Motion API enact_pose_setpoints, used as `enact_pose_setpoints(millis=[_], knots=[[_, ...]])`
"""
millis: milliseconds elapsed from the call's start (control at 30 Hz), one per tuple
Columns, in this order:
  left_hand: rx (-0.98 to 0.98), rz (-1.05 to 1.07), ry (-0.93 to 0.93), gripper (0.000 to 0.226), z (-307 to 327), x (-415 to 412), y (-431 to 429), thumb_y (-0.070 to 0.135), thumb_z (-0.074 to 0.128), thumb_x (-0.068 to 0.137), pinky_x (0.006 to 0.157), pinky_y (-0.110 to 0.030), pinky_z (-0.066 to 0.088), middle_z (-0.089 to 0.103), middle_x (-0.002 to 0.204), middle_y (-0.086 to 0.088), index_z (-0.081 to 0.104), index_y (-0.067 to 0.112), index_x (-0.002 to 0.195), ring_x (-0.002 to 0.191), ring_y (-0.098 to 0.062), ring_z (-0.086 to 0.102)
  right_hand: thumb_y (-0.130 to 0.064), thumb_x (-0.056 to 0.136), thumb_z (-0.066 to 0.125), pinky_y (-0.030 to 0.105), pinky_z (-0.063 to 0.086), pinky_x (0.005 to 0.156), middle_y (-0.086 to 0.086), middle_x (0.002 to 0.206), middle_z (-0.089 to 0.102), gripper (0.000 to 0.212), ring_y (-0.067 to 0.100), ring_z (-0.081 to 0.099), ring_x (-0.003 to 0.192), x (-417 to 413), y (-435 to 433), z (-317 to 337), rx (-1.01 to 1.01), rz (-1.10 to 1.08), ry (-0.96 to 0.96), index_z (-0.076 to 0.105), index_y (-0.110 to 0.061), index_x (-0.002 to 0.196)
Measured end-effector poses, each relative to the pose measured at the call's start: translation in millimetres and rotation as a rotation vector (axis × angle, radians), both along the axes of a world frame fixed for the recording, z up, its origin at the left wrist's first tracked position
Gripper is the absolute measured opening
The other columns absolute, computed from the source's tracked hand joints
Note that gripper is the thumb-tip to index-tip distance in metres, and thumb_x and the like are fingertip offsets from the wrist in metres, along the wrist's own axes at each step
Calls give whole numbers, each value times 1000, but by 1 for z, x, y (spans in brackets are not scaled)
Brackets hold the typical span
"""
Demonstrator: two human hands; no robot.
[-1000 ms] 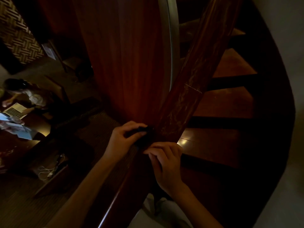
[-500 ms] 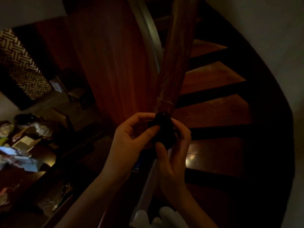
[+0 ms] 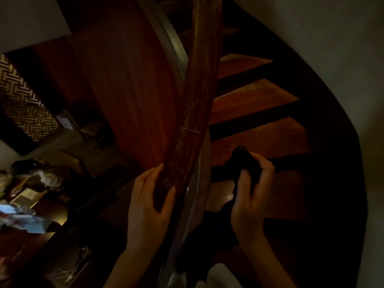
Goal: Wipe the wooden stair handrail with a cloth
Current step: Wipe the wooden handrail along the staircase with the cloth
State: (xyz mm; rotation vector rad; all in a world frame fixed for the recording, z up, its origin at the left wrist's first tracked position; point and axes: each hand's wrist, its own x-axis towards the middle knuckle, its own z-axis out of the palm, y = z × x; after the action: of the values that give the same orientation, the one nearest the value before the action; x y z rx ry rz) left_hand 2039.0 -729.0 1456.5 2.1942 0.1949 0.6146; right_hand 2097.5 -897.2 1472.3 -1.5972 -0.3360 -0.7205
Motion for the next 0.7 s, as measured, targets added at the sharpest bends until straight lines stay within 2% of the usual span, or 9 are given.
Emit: enact_pose_setpoints(millis=[33, 100, 167, 233, 333, 433, 500, 600, 700], knots=[[34, 51, 142, 76, -14, -6, 4, 60, 49, 83, 111, -40, 39, 27, 151, 9, 21, 36, 150, 141, -5, 30, -28, 100, 42, 21, 48, 81, -17, 111, 54, 18, 4, 58, 100, -2, 3, -8, -71, 18, 5, 49, -30, 117], [59, 73, 421, 97, -36, -17, 8, 77, 41, 71, 119, -50, 22, 1, 161, 6, -15, 47, 144, 149, -16, 5, -37, 101, 47, 27, 50, 76, -3, 106, 55, 19, 9, 58, 95, -10, 13, -28, -286, 69, -35, 55, -24, 111], [20, 54, 477, 100, -52, -28, 9, 83, 39, 67, 120, -52, 19, -2, 161, 5, -29, 53, 134, 149, -17, 1, -43, 98, 53, 22, 49, 73, -1, 104, 54, 23, 11, 56, 92, -19, 27, -48, -508, 109, -133, 57, -24, 111], [-31, 55, 462, 102, -59, -34, 8, 78, 45, 71, 119, -52, 21, 9, 161, -2, -26, 48, 137, 149, -20, 10, -44, 95, 59, 19, 44, 71, -1, 104, 53, 23, 14, 54, 90, -24, 45, -61, -653, 144, -258, 59, -25, 108], [72, 83, 384, 80, -60, -34, 4, 56, 47, 84, 111, -54, 34, 34, 152, -18, 4, 25, 144, 141, -33, 35, -42, 88, 70, 28, 41, 75, 3, 96, 63, 21, 17, 53, 89, -18, 75, -67, -796, 208, -409, 71, -22, 93], [24, 113, 373, 99, -58, -33, 4, 51, 74, 74, 108, -42, 40, 45, 144, -14, 28, 7, 149, 131, -26, 46, -44, 86, 69, 31, 31, 83, 2, 102, 54, 24, 18, 48, 96, 7, 95, -56, -870, 174, -345, 70, -21, 87], [-13, 119, 386, 110, -60, -34, 5, 61, 76, 68, 108, -31, 36, 39, 147, -1, 22, 16, 152, 133, -14, 40, -43, 87, 66, 29, 28, 80, 2, 98, 53, 23, 17, 47, 92, 28, 94, -47, -833, 105, -285, 66, -21, 91], [-5, 126, 358, 110, -65, -34, 7, 71, 69, 64, 99, -25, 39, 35, 146, 8, 20, 25, 152, 126, -1, 35, -35, 91, 63, 24, 27, 74, 0, 82, 57, 19, 17, 51, 76, 46, 75, -46, -739, -19, -245, 51, -22, 97], [-13, 82, 351, 105, -64, -32, 7, 63, 76, 64, 82, -10, 37, 35, 132, 16, 27, 21, 147, 116, 0, 42, -34, 92, 62, 29, 33, 69, -1, 76, 57, 19, 18, 54, 69, 28, 78, -56, -859, 78, -369, 48, -22, 93]])
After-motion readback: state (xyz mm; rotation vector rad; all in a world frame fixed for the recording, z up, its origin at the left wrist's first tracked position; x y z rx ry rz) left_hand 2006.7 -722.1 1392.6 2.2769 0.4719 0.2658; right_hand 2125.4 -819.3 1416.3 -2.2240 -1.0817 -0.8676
